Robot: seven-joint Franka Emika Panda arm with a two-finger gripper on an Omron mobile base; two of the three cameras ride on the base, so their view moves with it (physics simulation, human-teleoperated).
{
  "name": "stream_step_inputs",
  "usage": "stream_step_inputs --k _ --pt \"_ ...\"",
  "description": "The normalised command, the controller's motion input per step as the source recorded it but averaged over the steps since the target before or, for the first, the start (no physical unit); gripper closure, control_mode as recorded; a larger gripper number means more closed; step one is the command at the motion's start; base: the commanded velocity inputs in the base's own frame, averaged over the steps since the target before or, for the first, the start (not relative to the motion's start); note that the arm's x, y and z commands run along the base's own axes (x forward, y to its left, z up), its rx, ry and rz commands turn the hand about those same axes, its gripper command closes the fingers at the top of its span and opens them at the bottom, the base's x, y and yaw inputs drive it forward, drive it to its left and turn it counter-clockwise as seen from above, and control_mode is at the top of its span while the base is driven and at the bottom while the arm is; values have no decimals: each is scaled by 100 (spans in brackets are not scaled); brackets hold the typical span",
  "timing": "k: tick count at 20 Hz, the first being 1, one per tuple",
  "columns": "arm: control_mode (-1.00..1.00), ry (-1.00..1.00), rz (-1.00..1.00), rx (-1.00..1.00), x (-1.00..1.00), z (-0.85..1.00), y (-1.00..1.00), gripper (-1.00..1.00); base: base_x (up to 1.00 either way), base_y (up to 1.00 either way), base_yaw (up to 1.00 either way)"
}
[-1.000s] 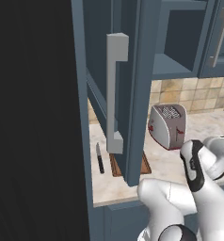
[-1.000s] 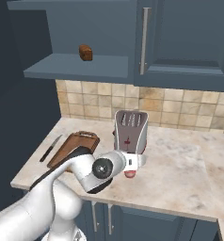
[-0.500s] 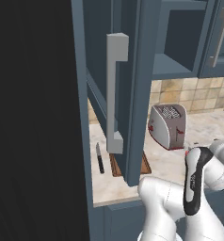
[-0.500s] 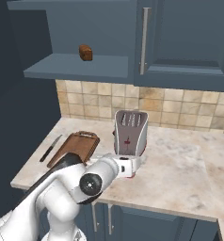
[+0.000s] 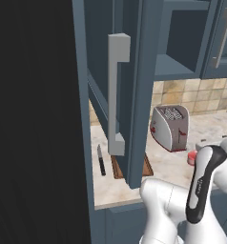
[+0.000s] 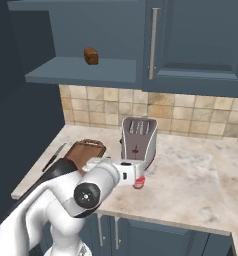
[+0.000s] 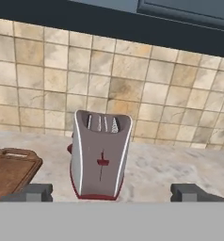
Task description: Pick the bread, place it on the cutting board, pick the jam, place it on the counter, and close the cabinet.
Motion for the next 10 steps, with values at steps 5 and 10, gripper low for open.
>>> stream_step_inputs --k 5,10 --pt "-100 -2 0 0 -27 42 27 -100 0 0 0" --pt "-100 0 1 0 -19 38 28 -100 0 0 0"
